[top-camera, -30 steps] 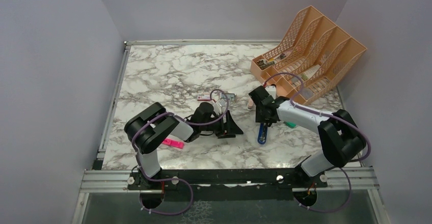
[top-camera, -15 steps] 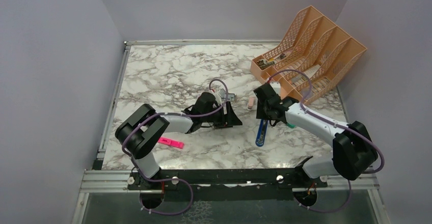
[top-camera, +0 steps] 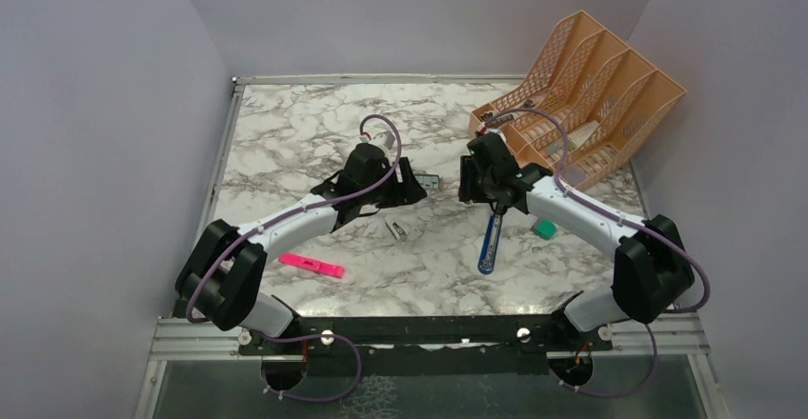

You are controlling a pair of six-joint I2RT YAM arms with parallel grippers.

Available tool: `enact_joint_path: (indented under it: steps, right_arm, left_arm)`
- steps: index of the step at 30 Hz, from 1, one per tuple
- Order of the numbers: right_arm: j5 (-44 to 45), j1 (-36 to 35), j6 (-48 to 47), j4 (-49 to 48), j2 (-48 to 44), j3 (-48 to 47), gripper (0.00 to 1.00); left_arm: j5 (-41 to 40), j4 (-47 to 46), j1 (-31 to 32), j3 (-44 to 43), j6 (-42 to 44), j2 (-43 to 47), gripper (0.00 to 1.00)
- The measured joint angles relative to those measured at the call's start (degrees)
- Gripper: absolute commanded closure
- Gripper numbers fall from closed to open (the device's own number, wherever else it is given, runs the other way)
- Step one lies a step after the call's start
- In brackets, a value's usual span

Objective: Load the staples into the stapler

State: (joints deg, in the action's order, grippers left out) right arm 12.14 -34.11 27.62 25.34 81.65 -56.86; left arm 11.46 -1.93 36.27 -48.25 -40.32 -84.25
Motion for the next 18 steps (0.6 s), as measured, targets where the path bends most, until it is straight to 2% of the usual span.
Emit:
enact_joint_path:
  steps: [8, 15, 18]
  right_arm:
    - [1.9, 0.0, 2.8, 0.5, 11.8, -5.8, 0.46]
    - [4.4, 0.0, 4.6, 2.3, 16.2, -7.9, 0.48]
    - [5.3, 0.0, 5.2, 3.0, 16.9, -8.0, 0.53]
  left_arm:
    - [-1.5, 1.1, -1.0, 2.7, 0.3, 2.5, 0.31]
    - [-1.2, -0.9, -1.0, 4.6, -0.5, 1.8, 0.31]
    - [-0.2, -2.4, -1.1, 4.6, -0.9, 0.0, 0.31]
